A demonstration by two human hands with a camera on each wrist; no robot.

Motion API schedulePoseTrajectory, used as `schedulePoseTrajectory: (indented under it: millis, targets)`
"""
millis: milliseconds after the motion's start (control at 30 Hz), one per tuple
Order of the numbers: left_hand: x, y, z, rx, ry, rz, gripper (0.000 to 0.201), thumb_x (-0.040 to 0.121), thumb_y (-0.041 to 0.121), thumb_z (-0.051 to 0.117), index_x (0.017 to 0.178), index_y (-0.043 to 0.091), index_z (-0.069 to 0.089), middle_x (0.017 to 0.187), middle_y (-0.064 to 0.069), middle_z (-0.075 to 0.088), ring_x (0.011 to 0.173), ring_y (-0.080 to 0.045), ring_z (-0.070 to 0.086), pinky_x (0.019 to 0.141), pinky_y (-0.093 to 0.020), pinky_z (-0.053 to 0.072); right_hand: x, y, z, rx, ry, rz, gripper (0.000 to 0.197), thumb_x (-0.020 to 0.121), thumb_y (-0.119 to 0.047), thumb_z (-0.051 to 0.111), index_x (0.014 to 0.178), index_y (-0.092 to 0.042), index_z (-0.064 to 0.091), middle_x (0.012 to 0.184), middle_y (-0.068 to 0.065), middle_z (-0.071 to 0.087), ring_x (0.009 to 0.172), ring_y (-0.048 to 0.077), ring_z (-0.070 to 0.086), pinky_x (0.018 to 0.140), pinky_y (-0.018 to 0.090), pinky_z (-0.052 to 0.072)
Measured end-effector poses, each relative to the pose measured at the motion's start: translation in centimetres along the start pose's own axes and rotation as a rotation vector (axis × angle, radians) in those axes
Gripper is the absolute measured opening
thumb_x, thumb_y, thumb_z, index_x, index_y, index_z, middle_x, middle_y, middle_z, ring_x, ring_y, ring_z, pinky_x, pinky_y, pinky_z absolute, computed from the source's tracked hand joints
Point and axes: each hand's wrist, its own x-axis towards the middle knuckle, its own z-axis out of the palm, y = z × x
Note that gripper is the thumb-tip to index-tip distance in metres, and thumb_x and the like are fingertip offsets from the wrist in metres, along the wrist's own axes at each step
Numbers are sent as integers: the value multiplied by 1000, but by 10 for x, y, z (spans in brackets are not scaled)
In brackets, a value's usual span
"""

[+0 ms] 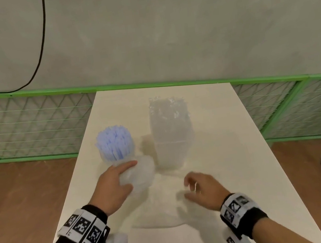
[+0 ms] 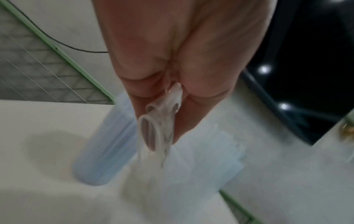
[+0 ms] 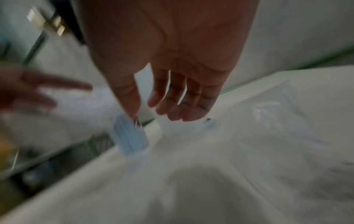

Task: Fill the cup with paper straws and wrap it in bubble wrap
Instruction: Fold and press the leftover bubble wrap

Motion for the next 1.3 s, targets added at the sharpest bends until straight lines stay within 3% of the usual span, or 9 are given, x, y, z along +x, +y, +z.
schedulePoseTrajectory:
  millis: [133,333,567,733,833,900,1033,1100,1300]
  targets:
    - [-1,-31,17,124,-27,-31,66,76,-4,68,133,26,58,134,1,53,123,-19,52,96,-13,32,-4,20,44,-493,-385,30,68,74,-57,71,128,-27,44,126,-1,46,114,23,46,96,41,41]
    - [-4,-62,23,134,-36,-110,57,79,8,71,132,25,59,140,5,49,126,-18,49,101,-22,36,3,31,46,-687,-282,44,21,95,-23,46,104,-14,62,106,10,65,94,32,62,74,35,46]
    - [-10,-81,24,-83,-1,-217,34,88,30,72,121,27,65,133,0,57,113,-13,51,89,-22,36,-14,16,-67,103,-107,11,28,90,0,49,90,-25,61,79,1,72,71,18,69,71,28,54]
    - [-11,-47,32,-302,-122,-140,82,48,71,71,120,34,65,126,16,56,115,0,53,97,-21,36,-34,-28,-114,693,-80,-71,7,86,-9,57,89,-2,56,79,17,66,66,27,64,61,30,41]
    - [-3,-13,34,-466,-198,-58,74,51,69,74,118,38,65,129,18,58,118,7,51,105,-25,38,-37,-41,-120,874,-77,-61,7,85,-7,57,90,-2,57,79,22,63,63,31,62,61,33,43]
    - [3,7,33,-651,-242,-49,60,59,58,79,113,32,70,123,8,67,114,-5,61,105,-32,43,-37,-46,-120,919,-76,-39,5,85,-7,56,89,-3,57,78,23,64,60,31,62,58,34,41]
    - [12,30,24,-845,-220,-19,31,71,33,83,93,12,80,97,-8,77,88,-19,72,74,-23,57,-36,-51,-128,878,-20,18,7,86,-8,59,89,-3,55,80,24,68,53,31,64,47,26,45]
    - [13,37,16,-786,-168,19,11,79,15,74,88,14,81,96,-7,77,89,-16,71,75,-19,56,-36,-50,-132,823,26,50,3,92,-2,57,90,-5,57,80,24,69,51,31,64,46,24,46]
    - [7,50,-1,-774,-247,114,25,84,20,75,108,18,76,114,-1,74,107,-13,69,89,-22,54,-32,-50,-127,911,126,56,25,96,6,45,104,-13,59,70,15,65,42,26,60,41,23,44]
